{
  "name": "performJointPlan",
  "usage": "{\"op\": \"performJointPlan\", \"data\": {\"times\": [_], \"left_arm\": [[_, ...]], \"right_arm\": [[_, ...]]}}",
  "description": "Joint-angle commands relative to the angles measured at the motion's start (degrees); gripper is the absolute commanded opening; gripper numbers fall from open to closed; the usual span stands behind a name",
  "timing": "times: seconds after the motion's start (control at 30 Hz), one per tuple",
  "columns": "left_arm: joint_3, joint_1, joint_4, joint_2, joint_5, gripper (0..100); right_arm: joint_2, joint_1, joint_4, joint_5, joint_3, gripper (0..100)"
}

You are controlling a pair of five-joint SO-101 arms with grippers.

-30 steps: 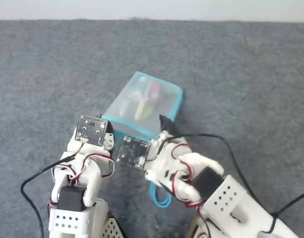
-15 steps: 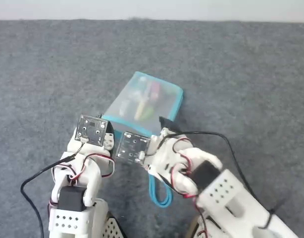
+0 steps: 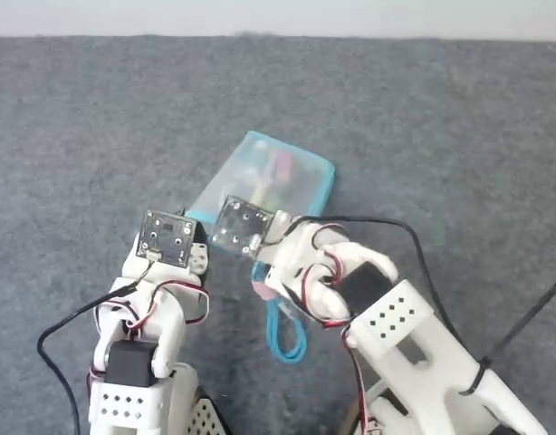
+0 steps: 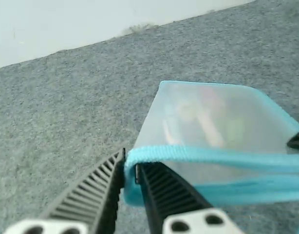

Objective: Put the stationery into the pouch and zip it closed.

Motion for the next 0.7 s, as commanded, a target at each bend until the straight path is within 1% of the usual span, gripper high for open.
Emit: {"op": "performJointPlan", "data": {"times": [0.0, 0.03, 0.1, 0.2, 0.27, 0.4, 0.53, 0.67], "left_arm": [[-4.2, -0.2, -2.4, -0.8, 1.0, 2], [-4.4, -0.2, -2.4, -0.8, 0.9, 4], [-5.7, -0.2, -1.6, -0.9, 1.0, 10], [-9.7, -0.2, 3.1, -0.9, 1.0, 21], [-12.8, -0.4, 6.4, -1.0, 1.0, 25], [-16.8, -0.6, 11.7, -1.0, 1.0, 26], [-17.3, -0.6, 12.6, -1.0, 0.7, 26], [-16.8, 0.0, 12.5, -0.9, 0.6, 26]], "right_arm": [[0.0, 2.2, -1.2, -1.8, -3.6, 0.9], [0.0, 2.8, -1.2, -1.8, -3.6, 0.6], [0.0, 3.8, -1.3, -2.5, -3.7, 0.6], [0.6, 5.6, -0.9, -4.2, -5.3, 0.6], [2.5, 7.1, -0.7, -5.1, -7.0, 0.6], [9.9, 10.2, -0.7, -7.2, -11.9, 0.6], [17.4, 13.8, -0.7, -10.0, -18.2, 0.6], [21.1, 14.5, 3.1, -11.7, -24.0, 0.6]]}}
